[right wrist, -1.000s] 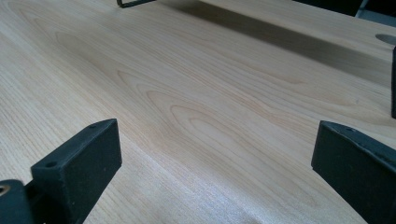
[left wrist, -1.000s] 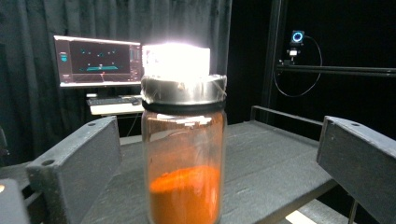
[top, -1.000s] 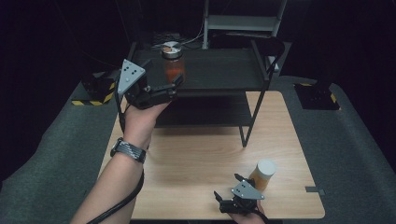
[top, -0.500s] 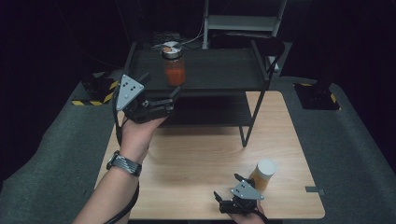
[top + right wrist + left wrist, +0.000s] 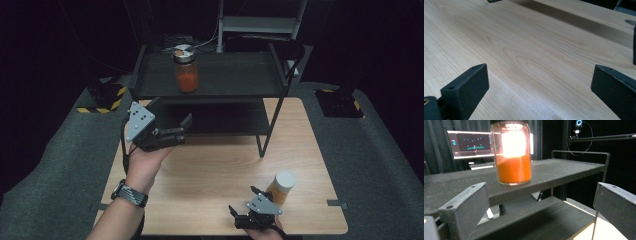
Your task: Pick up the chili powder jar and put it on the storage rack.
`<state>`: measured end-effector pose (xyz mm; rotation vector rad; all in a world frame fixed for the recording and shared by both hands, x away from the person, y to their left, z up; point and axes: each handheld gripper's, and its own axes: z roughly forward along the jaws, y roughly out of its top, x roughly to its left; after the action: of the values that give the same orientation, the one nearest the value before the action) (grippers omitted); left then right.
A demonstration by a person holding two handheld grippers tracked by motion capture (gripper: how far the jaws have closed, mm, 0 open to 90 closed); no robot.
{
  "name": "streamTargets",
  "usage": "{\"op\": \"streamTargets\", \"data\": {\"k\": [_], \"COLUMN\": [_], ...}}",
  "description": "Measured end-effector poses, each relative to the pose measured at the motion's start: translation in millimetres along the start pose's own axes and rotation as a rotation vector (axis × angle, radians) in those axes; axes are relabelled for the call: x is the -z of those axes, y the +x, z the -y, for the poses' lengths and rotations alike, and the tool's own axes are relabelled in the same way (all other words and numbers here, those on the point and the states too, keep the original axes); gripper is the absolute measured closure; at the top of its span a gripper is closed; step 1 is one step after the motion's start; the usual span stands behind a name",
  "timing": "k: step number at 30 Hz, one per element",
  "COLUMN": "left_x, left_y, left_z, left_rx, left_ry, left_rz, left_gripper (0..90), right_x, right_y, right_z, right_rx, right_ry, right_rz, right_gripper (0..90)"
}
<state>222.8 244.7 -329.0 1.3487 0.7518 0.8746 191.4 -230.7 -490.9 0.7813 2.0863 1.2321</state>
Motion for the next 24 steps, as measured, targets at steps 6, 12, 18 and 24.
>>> {"op": "streamTargets", "data": {"k": [6, 12, 18, 24], "left_x": [6.7, 15.4, 20.9, 29.3], "left_y": [-8.7, -13.5, -16.5, -19.3], "left_z": [10.2, 25.7, 39.6, 59.6], "left_rx": [-0.036, -0.034, -0.019, -0.01], "left_ry": [0.023, 0.044, 0.075, 0.101], "left_rz": [-0.015, 0.005, 0.011, 0.03], "left_gripper": [0.3, 0.3, 0.3, 0.3], "right_x": [0.0, -0.1, -0.1, -0.1], "right_y": [0.2, 0.4, 0.6, 0.7], "right_z": [0.0, -0.2, -0.3, -0.3], "right_rx": [0.002, 0.004, 0.004, 0.005], "right_ry": [0.0, 0.001, 0.001, 0.001], "right_rz": [0.0, 0.001, 0.001, 0.002], "right_gripper": [0.8, 0.8, 0.8, 0.8]}}
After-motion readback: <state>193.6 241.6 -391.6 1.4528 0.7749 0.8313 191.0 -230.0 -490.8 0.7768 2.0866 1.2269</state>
